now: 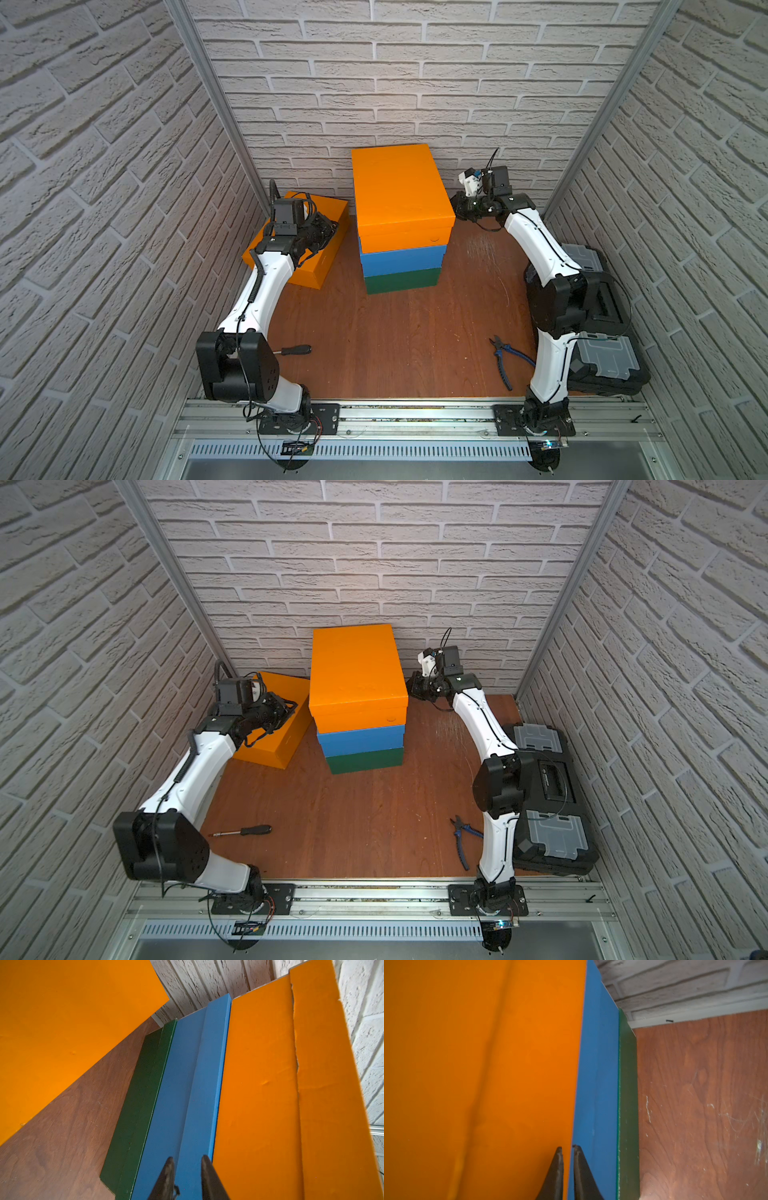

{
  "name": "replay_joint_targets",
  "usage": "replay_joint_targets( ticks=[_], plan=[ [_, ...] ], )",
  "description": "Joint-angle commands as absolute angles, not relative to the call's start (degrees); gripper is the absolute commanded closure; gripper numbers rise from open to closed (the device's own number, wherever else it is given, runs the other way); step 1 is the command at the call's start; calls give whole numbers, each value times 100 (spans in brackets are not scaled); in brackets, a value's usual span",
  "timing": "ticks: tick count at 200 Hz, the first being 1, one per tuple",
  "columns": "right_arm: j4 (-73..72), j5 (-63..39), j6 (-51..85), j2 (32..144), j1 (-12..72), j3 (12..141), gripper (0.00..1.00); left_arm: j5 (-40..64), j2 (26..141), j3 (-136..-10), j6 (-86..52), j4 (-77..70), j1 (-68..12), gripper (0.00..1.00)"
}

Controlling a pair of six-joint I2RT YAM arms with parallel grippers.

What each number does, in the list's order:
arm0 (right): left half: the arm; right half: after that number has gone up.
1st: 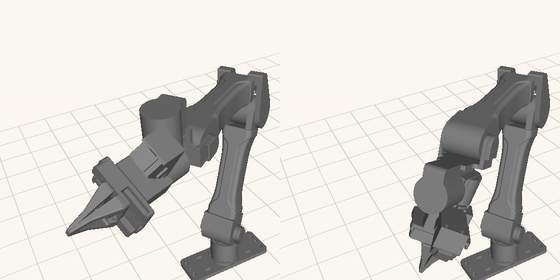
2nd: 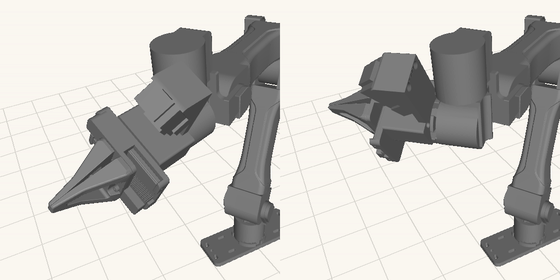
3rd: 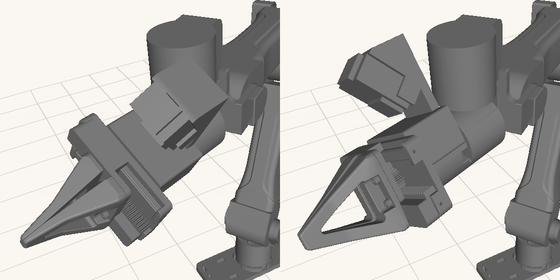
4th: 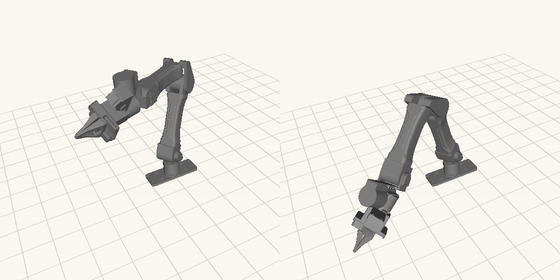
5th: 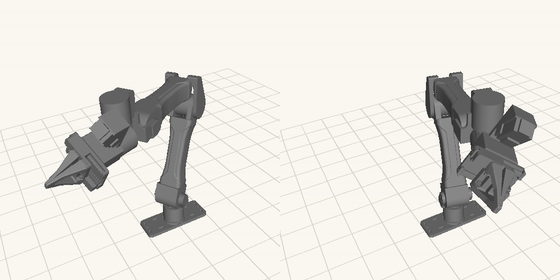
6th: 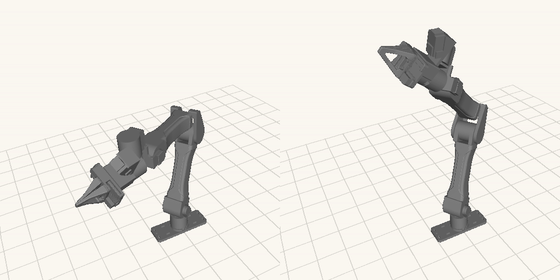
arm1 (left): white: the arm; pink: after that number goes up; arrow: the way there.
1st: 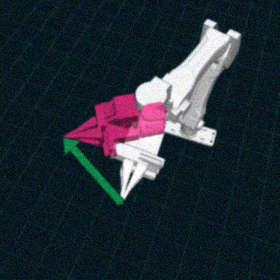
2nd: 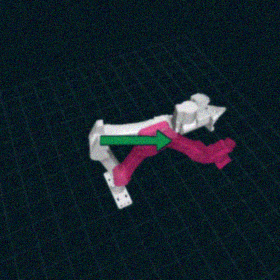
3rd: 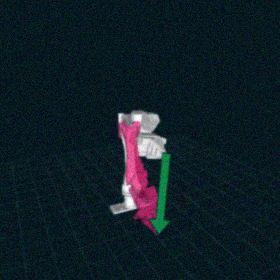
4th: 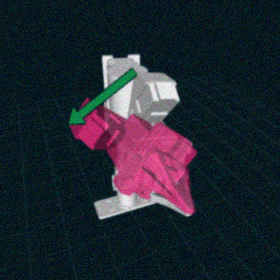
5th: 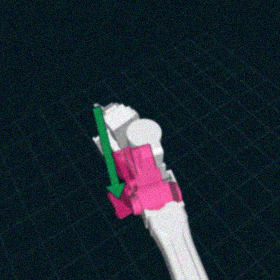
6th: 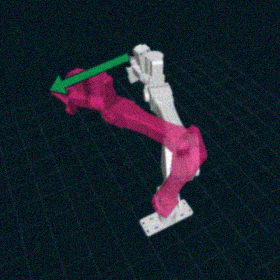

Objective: Stack the shoeboxes
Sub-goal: Adjust the shoebox.

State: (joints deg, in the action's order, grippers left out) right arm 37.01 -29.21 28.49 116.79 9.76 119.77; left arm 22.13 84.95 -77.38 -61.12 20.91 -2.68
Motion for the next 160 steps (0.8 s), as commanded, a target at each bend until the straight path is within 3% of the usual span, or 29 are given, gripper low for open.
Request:
replay_joint_targets(
  ticks=[1,84,160],
  plan=[
    [3612,-2933,2803,11617,1047,12170,86,2299,8472,-7691,-6108,1835,-272,75],
    [3782,-2803,2766,11829,1108,12401,86,2354,8556,-7664,-6159,1751,-288,75],
    [3849,-2874,2806,11981,1101,12750,86,2373,8719,-7963,-6201,1713,-1000,78]
  ],
)
